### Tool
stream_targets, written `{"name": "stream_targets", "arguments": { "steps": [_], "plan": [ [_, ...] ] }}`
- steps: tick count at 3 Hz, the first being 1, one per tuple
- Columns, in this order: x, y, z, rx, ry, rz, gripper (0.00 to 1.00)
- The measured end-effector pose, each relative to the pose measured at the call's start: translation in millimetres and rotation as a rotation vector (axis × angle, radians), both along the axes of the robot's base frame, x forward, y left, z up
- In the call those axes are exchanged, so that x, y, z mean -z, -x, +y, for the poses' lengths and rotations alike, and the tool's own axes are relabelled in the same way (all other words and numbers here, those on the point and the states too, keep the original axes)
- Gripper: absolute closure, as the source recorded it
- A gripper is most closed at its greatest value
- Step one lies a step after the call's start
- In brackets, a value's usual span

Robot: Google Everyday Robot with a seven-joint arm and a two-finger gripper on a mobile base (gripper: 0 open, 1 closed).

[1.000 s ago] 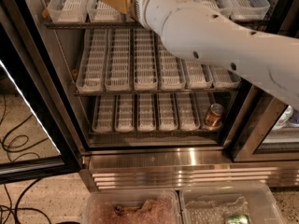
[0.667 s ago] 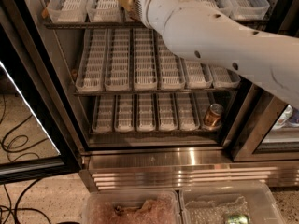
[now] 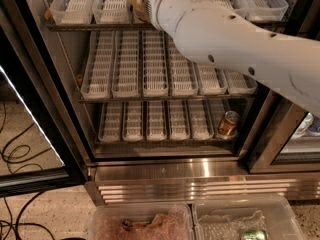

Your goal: Pick coke can from top shelf of fridge

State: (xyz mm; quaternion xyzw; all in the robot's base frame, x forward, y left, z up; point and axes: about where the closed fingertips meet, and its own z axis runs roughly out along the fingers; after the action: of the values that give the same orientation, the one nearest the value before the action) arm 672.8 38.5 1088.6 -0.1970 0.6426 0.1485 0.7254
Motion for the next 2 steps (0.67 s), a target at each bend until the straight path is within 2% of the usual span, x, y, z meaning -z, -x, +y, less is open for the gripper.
{"name": "stream_targets", "arguments": {
  "steps": [1,2],
  "plan": [
    [0,0,0,0.000,0.000,0.000,1.00],
    [-59,12,-13,0.008,0.067,-0.096,1.00]
  ]
}}
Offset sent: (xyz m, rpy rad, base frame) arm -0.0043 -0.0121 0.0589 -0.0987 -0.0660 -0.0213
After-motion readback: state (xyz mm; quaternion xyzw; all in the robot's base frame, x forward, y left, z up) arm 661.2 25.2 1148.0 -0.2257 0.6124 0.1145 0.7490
